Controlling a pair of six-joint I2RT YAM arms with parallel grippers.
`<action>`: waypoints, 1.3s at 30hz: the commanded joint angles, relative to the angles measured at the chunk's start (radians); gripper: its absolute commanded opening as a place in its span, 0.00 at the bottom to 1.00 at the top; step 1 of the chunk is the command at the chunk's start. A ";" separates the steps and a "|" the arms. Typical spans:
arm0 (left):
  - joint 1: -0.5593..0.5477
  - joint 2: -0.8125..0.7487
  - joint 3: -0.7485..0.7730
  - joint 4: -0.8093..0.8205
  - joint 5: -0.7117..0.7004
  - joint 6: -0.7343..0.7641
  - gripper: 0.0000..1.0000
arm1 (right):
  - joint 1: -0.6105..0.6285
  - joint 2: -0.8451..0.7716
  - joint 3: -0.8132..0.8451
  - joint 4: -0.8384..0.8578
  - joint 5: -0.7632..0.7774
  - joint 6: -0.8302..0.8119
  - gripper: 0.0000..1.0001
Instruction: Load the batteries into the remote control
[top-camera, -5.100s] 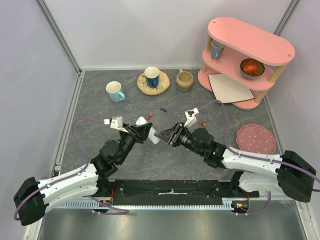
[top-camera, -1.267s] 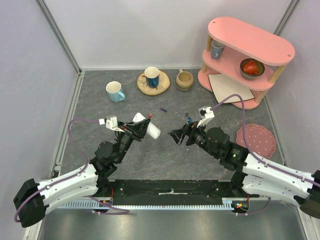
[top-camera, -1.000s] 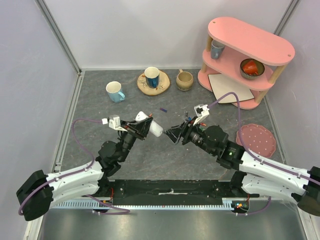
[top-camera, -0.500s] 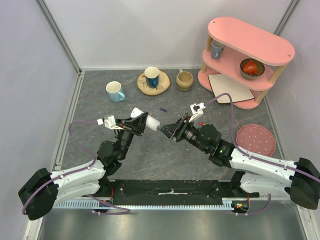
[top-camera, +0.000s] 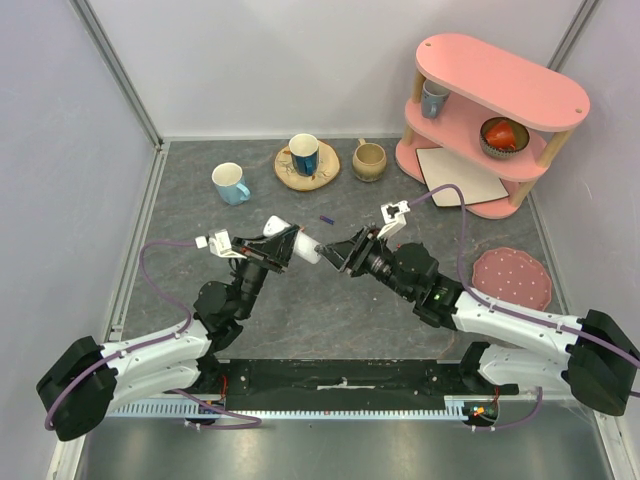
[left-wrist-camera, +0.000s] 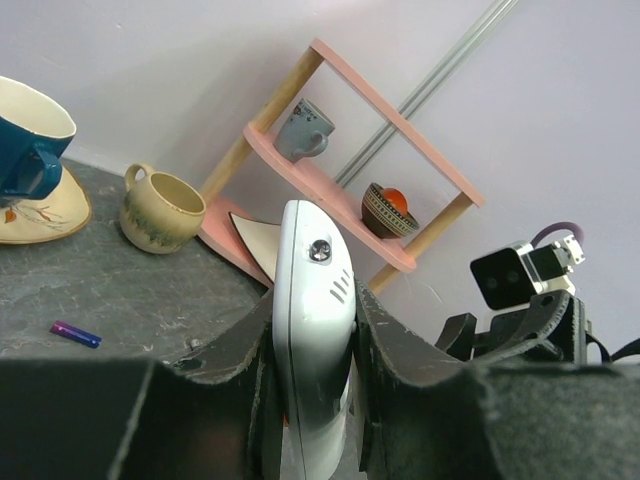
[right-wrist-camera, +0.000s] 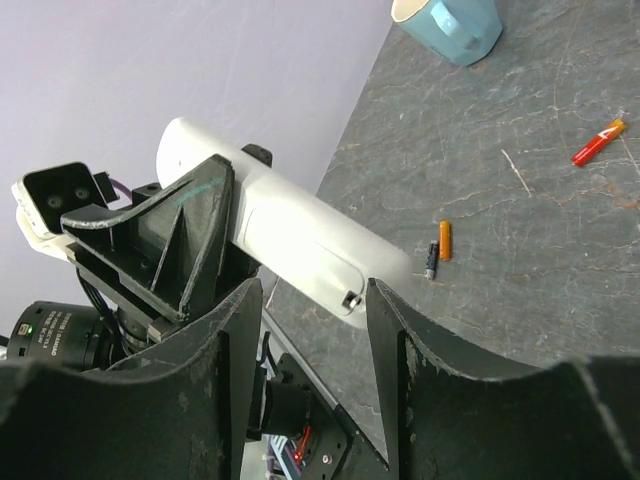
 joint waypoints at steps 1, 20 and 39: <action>0.003 -0.001 -0.007 0.064 0.008 -0.046 0.02 | -0.028 0.003 0.021 0.047 -0.027 0.018 0.53; 0.003 0.030 0.010 0.079 -0.012 -0.015 0.02 | -0.028 -0.037 -0.002 0.047 -0.092 0.035 0.54; 0.003 0.041 0.033 0.080 -0.004 0.003 0.02 | 0.014 -0.059 -0.041 0.022 -0.052 0.049 0.54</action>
